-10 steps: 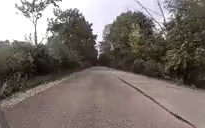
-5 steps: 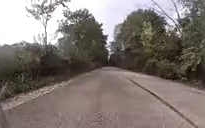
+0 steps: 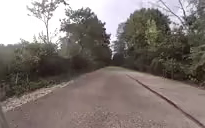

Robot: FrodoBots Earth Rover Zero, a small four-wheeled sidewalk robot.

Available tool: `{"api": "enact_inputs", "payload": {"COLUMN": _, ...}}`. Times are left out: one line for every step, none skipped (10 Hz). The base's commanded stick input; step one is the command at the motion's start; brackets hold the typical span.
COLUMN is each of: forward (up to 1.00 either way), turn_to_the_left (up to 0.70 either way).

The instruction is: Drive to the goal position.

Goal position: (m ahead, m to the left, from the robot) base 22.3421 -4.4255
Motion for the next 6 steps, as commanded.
{"api": "enact_inputs", "payload": {"forward": 0.70, "turn_to_the_left": 0.02}}
{"api": "enact_inputs", "payload": {"forward": 0.70, "turn_to_the_left": 0.02}}
{"api": "enact_inputs", "payload": {"forward": 0.70, "turn_to_the_left": 0.02}}
{"api": "enact_inputs", "payload": {"forward": 0.70, "turn_to_the_left": 0.02}}
{"api": "enact_inputs", "payload": {"forward": 0.70, "turn_to_the_left": 0.02}}
{"api": "enact_inputs", "payload": {"forward": 0.70, "turn_to_the_left": 0.02}}
